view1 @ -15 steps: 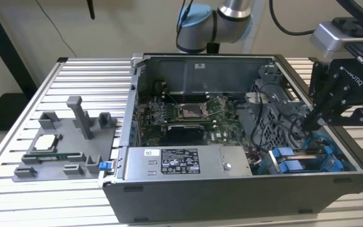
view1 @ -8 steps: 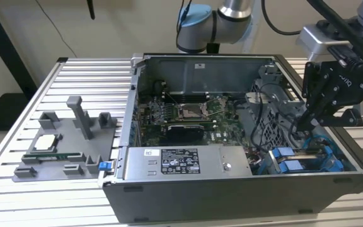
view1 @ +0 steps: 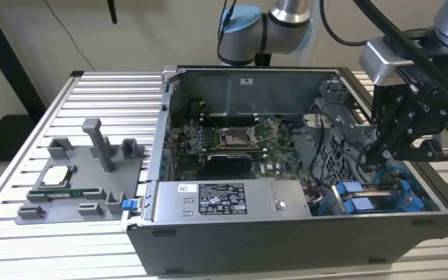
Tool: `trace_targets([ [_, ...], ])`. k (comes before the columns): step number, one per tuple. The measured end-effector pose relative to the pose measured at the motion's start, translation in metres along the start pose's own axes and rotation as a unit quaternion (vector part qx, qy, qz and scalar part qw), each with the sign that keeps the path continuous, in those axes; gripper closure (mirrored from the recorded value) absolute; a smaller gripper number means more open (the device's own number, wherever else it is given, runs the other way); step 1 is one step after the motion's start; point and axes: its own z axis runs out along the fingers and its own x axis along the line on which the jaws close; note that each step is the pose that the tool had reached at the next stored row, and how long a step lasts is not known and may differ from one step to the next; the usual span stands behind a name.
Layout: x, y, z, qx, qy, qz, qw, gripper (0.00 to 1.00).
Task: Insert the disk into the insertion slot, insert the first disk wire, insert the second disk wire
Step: 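Insert the second disk wire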
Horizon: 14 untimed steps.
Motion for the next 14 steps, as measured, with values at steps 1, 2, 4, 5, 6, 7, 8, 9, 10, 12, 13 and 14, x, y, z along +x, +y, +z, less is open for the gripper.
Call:
trace_targets([
  [1,0.0004,0.0000,0.0006,0.0006,0.0000,0.000,1.0000,1.00],
  [2,0.0004,0.0001,0.0007,0.0008,0.0000,0.000,1.0000,1.00],
  [4,0.0004,0.0001,0.0006,0.0008,0.0001,0.000,1.0000,1.00],
  [5,0.0004,0.0001,0.0007,0.0008,0.0001,0.000,1.0000,1.00],
  [6,0.0004,0.0001,0.0007,0.0008,0.0001,0.000,1.0000,1.00],
  [7,0.0004,0.0001,0.0007,0.0009,0.0001,0.000,1.0000,1.00],
  [8,0.0004,0.0001,0.0007,0.0009,0.0000,0.000,1.0000,1.00],
  [9,0.0004,0.0001,0.0008,0.0009,0.0000,0.000,1.0000,1.00],
  [10,0.0005,0.0001,0.0010,0.0009,0.0000,0.000,1.0000,1.00],
  [12,0.0008,0.0001,0.0017,0.0010,-0.0001,0.000,1.0000,1.00],
  [13,0.0010,0.0001,0.0022,0.0011,-0.0001,0.000,1.0000,1.00],
  [14,0.0013,0.0002,0.0027,0.0011,0.0000,0.000,1.0000,1.00],
])
